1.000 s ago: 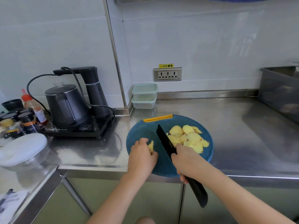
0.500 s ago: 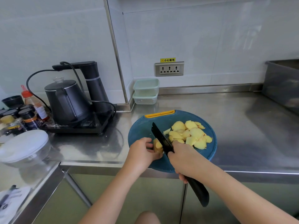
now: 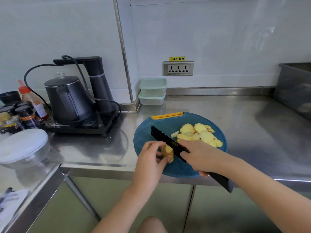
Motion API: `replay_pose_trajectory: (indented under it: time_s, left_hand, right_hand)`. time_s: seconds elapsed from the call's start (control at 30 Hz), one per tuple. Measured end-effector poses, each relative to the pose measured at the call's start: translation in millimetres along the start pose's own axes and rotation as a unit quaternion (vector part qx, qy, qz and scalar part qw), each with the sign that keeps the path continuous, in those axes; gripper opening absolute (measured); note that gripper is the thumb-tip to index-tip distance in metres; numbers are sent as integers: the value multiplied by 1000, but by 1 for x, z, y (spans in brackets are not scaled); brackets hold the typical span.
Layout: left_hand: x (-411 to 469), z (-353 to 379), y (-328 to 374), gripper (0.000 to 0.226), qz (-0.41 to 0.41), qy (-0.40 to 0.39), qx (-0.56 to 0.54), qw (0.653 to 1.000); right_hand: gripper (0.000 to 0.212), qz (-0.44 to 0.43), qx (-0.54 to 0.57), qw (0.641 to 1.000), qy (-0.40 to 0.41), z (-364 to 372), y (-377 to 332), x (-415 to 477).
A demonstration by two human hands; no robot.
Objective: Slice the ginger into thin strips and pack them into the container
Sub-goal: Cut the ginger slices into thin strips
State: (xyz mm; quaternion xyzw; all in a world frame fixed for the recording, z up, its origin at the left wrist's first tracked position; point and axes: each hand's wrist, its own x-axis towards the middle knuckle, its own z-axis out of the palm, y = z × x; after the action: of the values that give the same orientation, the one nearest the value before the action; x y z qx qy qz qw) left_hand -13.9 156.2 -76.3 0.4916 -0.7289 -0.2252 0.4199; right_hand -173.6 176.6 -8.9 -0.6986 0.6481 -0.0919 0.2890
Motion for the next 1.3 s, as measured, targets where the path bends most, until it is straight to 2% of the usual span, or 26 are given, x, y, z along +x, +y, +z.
replay_pose_trajectory:
  time_s: [0.07,0.23,0.37,0.43,0.53,0.9,1.07,1.13,1.23,1.3]
  left_hand:
    - [-2,0,-5,39,49,-10,14,999]
    - [-3,2,-17,17,93,13,14,996]
    - [0,7,-25,9,109,50,40,992]
    - [-1,9,-26,16,118,56,54,990]
    - [-3,8,-24,29,143,57,67,986]
    - [-4,7,-25,28,173,32,108,979]
    - [8,-9,-27,18,208,-37,101,972]
    - [18,-18,-30,11,217,-99,117,964]
    - [32,-28,-31,18,198,-208,121,950]
    - [44,-34,-26,21,168,-252,97,948]
  right_hand:
    - [10,-15,-37,999,14,4,0,-1]
    - [14,-75,-179,978,80,19,-4,-2]
    - [14,-69,-165,981,81,20,-5,0]
    - [15,-68,-151,983,80,18,-2,0]
    - [16,-68,-138,984,86,16,1,0]
    - [11,-53,-128,986,90,20,1,-1]
    - [14,-25,-111,990,78,17,-1,-3]
    - [11,-3,-89,993,82,15,-1,-6]
    - [11,13,-78,993,84,10,0,-7]
    - [12,20,-65,994,81,7,-1,-8]
